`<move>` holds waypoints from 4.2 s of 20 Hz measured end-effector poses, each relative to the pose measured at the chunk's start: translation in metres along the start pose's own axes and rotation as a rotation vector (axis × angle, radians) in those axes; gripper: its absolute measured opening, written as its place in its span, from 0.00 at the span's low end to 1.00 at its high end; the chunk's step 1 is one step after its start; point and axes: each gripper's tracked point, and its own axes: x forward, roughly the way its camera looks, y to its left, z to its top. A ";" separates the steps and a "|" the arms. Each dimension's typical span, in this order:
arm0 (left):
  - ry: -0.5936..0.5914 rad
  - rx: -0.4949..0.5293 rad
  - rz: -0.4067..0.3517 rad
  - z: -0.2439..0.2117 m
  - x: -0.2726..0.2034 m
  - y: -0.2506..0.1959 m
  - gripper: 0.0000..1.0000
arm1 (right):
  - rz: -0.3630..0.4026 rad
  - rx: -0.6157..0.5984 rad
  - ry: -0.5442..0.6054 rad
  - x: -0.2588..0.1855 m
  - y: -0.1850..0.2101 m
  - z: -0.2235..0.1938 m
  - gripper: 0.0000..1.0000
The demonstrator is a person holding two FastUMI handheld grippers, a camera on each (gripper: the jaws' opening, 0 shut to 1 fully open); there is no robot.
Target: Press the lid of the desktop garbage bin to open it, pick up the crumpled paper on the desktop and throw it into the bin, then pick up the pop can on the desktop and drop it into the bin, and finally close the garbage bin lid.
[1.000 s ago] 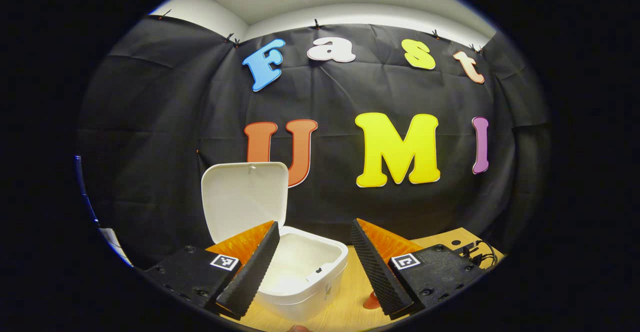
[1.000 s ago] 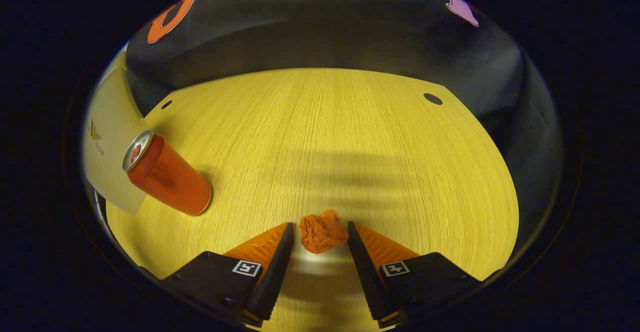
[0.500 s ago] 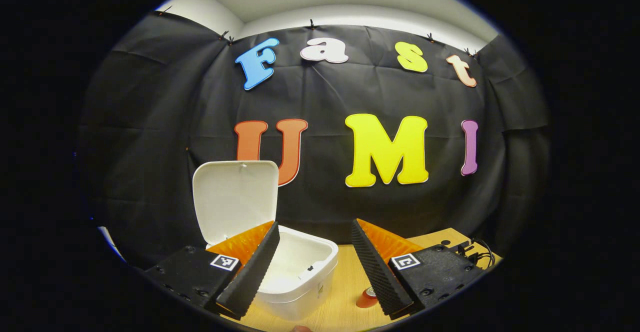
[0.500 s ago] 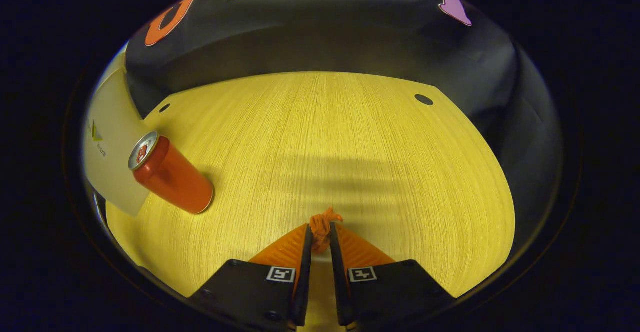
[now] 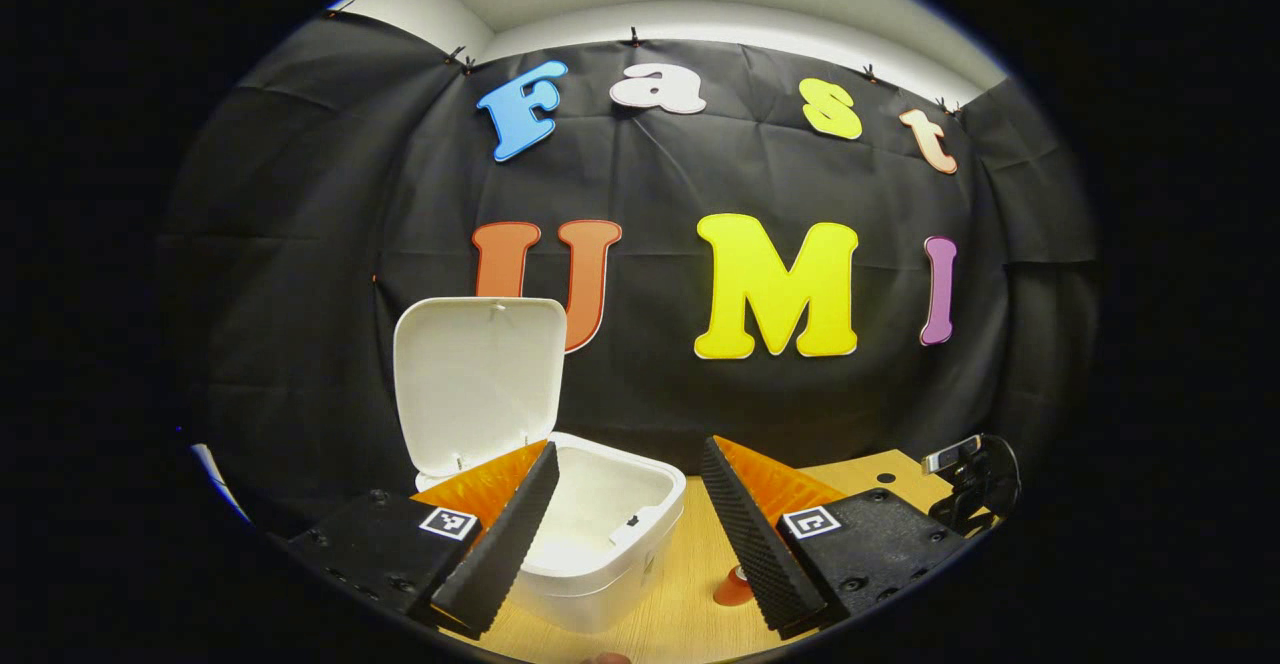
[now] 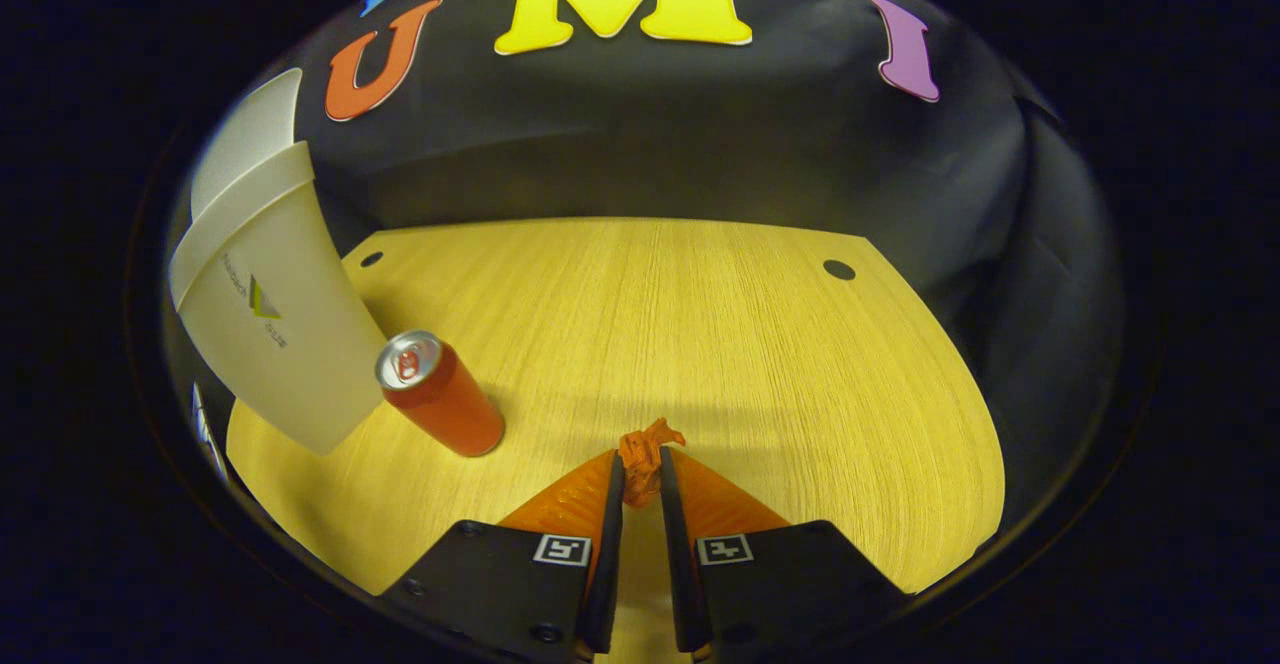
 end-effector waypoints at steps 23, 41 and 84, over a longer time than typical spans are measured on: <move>0.002 0.001 0.102 0.001 -0.020 0.063 0.95 | 0.450 -0.219 -0.449 -0.121 0.217 0.181 0.24; -0.032 0.002 0.208 0.012 -0.031 0.118 0.95 | 0.652 -0.334 -0.430 -0.107 0.335 0.183 0.34; 0.194 -0.016 -0.390 -0.150 0.040 -0.133 0.96 | -0.110 0.018 -0.581 -0.201 0.008 0.155 0.94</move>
